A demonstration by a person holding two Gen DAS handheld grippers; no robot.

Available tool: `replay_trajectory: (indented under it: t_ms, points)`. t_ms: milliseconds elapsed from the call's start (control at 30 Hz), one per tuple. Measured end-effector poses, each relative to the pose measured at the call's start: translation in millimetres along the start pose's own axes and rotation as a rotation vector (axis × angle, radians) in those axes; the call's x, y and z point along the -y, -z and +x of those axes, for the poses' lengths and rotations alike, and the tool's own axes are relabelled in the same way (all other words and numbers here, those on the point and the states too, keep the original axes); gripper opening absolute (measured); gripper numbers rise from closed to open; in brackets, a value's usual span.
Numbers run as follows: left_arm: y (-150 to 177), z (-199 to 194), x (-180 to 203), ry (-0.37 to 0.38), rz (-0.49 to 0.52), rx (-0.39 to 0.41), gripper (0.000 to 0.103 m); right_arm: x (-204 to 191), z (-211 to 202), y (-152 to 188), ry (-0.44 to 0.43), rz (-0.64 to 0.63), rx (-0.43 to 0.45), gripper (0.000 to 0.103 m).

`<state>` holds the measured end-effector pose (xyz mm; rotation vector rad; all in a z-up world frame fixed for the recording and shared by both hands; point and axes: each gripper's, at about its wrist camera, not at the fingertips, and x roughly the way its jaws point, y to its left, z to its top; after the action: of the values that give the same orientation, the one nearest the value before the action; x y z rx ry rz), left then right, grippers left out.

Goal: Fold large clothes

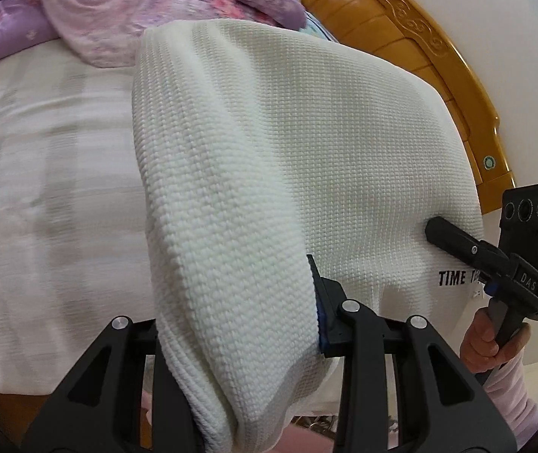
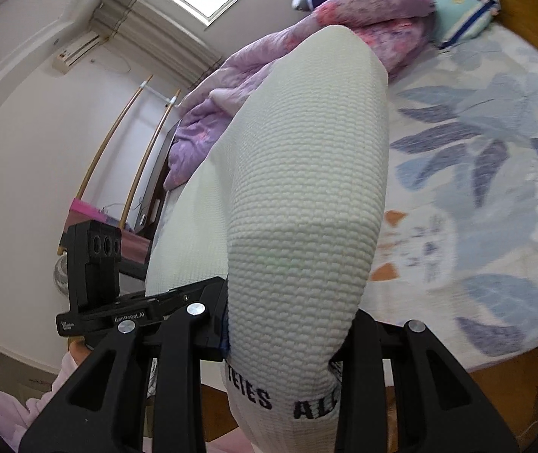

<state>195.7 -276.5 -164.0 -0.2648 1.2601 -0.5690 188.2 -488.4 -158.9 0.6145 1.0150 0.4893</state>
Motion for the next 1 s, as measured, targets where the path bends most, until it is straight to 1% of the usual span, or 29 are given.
replay_trajectory:
  t_ms: [67,167,200,300,367,400,467,500,533,567,600,633,667,700,733,767,800,833,867,900,967,1000]
  points:
    - [-13,29,25,0.016,-0.003,-0.014,0.034,23,-16,-13,0.017,0.007,0.003,0.029]
    - [-33,65,52,0.026,0.002,-0.03,0.034,62,-36,-36,0.036,0.014,0.007,0.029]
    - [-47,84,65,0.024,0.01,-0.032,0.034,74,-40,-45,0.038,0.021,0.005,0.029]
    - [-76,123,85,0.029,0.026,-0.032,0.034,121,-47,-85,0.042,0.04,-0.005,0.029]
    - [-102,152,96,0.03,0.032,-0.033,0.034,149,-50,-111,0.042,0.052,-0.011,0.029]
    - [-121,171,102,0.03,0.027,-0.036,0.034,159,-51,-123,0.044,0.054,-0.014,0.029]
    - [-147,198,110,0.025,0.007,-0.043,0.034,195,-51,-154,0.04,0.069,-0.027,0.029]
    - [-168,219,117,0.011,0.001,-0.044,0.034,215,-46,-175,0.036,0.086,-0.04,0.029]
    - [-187,234,124,-0.001,0.006,-0.043,0.034,226,-43,-186,0.037,0.091,-0.046,0.029]
    - [-198,246,128,-0.011,0.01,-0.042,0.034,239,-41,-201,0.039,0.095,-0.053,0.029]
    - [-215,265,133,-0.024,0.003,-0.044,0.034,262,-36,-221,0.034,0.106,-0.06,0.029]
    - [-229,282,136,-0.036,-0.014,-0.044,0.034,279,-34,-234,0.03,0.116,-0.065,0.029]
    - [-241,297,137,-0.05,-0.028,-0.045,0.034,301,-28,-251,0.026,0.129,-0.078,0.029]
    - [-257,318,140,-0.07,-0.033,-0.048,0.034,316,-24,-262,0.028,0.136,-0.092,0.029]
    - [-271,339,141,-0.084,-0.038,-0.047,0.034,337,-15,-280,0.037,0.137,-0.117,0.03]
    - [-278,352,140,-0.089,-0.044,-0.045,0.034,352,-9,-292,0.042,0.134,-0.129,0.03]
    - [-292,376,139,-0.096,-0.055,-0.044,0.034,376,1,-309,0.041,0.126,-0.142,0.03]
    - [-305,403,137,-0.101,-0.067,-0.039,0.034,392,8,-318,0.038,0.12,-0.151,0.03]
    - [-313,418,134,-0.104,-0.076,-0.035,0.034,411,16,-329,0.038,0.116,-0.163,0.03]
    - [-324,445,129,-0.111,-0.098,-0.031,0.034,438,29,-341,0.037,0.122,-0.182,0.03]
    - [-340,493,119,-0.131,-0.136,-0.027,0.034,474,48,-354,0.04,0.124,-0.207,0.03]
    - [-342,509,118,-0.145,-0.134,-0.028,0.035,493,58,-359,0.046,0.122,-0.221,0.031]
